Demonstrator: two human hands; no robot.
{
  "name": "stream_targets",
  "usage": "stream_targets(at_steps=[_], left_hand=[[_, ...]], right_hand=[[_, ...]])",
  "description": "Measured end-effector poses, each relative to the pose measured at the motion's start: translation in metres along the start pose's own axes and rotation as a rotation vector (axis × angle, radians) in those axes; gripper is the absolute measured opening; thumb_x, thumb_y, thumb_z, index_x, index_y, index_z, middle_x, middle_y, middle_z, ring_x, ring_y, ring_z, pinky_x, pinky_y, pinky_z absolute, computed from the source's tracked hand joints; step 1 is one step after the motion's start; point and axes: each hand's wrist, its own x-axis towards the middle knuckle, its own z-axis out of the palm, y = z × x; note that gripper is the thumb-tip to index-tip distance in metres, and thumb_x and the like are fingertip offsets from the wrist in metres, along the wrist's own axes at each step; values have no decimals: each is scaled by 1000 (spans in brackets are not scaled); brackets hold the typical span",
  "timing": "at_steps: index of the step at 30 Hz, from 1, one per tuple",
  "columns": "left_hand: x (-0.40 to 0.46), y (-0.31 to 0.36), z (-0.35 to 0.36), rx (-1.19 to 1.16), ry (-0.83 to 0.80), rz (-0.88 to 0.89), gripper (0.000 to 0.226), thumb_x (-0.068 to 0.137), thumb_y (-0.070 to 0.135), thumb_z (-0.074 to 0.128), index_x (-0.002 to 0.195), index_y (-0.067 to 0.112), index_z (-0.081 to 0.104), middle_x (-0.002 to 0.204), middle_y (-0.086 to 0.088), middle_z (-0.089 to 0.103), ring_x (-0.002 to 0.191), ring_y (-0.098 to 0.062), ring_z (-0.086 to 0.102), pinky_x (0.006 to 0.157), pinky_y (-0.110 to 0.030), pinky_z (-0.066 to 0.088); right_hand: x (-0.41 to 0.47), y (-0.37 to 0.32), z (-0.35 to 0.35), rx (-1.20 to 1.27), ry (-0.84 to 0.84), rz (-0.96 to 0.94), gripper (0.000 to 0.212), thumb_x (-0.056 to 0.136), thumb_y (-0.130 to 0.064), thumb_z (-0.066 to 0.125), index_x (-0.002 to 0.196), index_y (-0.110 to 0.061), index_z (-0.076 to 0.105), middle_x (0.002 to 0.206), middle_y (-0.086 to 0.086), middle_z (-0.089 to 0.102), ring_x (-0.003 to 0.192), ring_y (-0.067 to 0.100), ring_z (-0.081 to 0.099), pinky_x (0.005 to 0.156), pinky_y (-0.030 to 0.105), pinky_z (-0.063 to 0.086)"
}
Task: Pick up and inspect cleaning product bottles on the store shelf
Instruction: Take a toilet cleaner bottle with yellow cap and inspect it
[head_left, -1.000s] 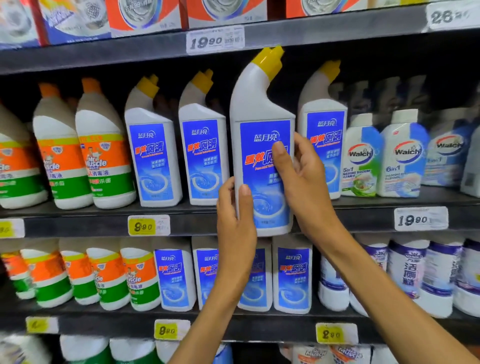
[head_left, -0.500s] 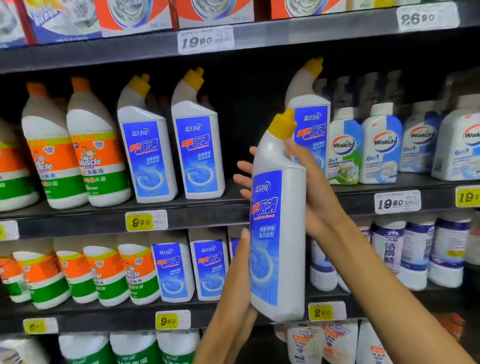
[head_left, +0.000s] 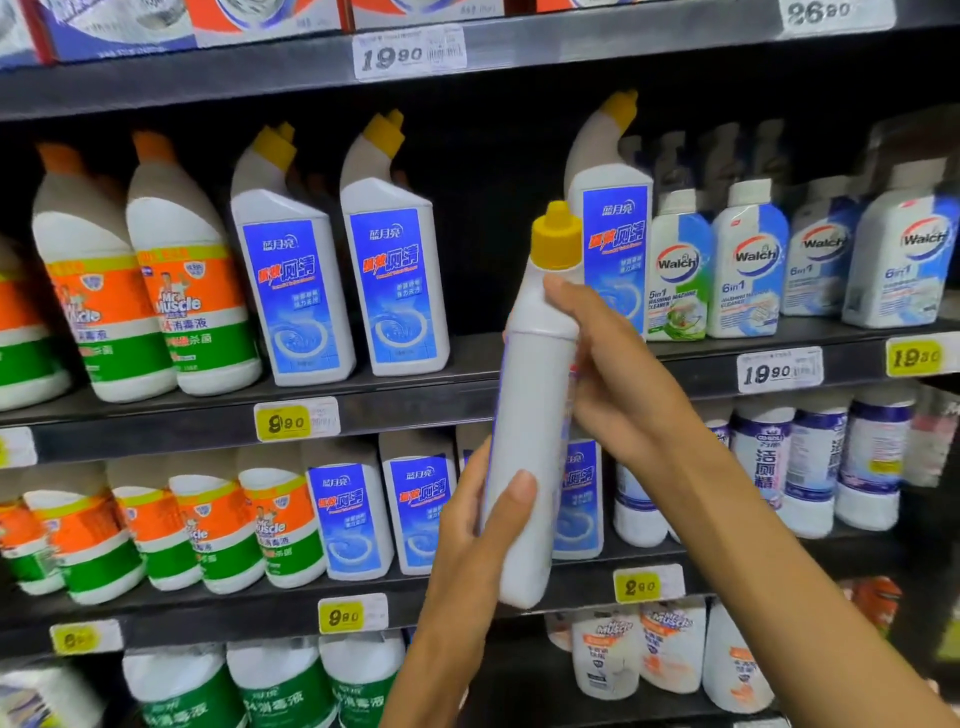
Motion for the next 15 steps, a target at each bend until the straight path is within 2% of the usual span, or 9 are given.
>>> stream_targets(at_steps=[2,4,5,8,10,11,14,15], left_hand=[[-2,0,-8,-243,-94,-137,87,41,67,80,117,28,64,114,-9,69,102,-26,68,78,-39,58],[-4,2,-11,-462,-263,-218,89,48,64,81,121,15,64,120,-24,63,102,-37,66,80,-47,55],[-5,2,-10,-520,-328,-245,87,55,62,80,124,12,62,122,-27,61,102,-39,65,82,-49,53],[-4,-1,-8,-551,-402,-274,78,79,64,61,134,10,51,129,-26,56,110,-36,61,94,-48,47],[-7,-8,-11,-498,-339,-246,76,85,67,48,138,12,46,135,-24,52,120,-35,55,102,-49,42],[-7,-11,-15,-470,-296,-235,72,84,68,47,135,17,50,134,-21,54,121,-34,55,100,-50,44],[-1,-8,-22,-118,-23,-119,48,74,72,50,102,39,71,111,-3,72,106,-21,67,81,-36,57],[1,-7,-23,-36,40,-101,46,68,72,48,93,42,73,102,0,74,100,-18,69,81,-36,57]], right_hand=[[-1,-2,-1,-30,-72,-33,12,78,-37,66,70,-30,71,71,-4,71,70,10,69,72,32,56],[-2,-4,-1,-59,-149,-15,16,75,-43,69,77,-27,67,70,-2,71,66,13,70,64,31,59],[-1,-5,0,-37,-196,16,17,76,-43,69,79,-27,70,72,0,72,67,14,71,64,31,59],[3,-5,4,190,-264,166,27,77,-38,66,93,-20,75,95,7,74,85,22,71,80,38,57],[5,-3,4,242,-228,219,37,76,-34,64,105,-12,68,94,8,73,89,25,70,81,38,56],[6,-2,1,223,-207,206,37,75,-34,64,105,-12,66,88,6,72,87,23,69,80,37,56],[3,-1,-3,105,-160,95,23,75,-34,65,89,-19,75,81,3,72,82,19,69,80,35,56],[2,-1,-2,60,-142,55,19,75,-34,65,83,-21,76,80,2,72,80,18,70,80,35,56]])
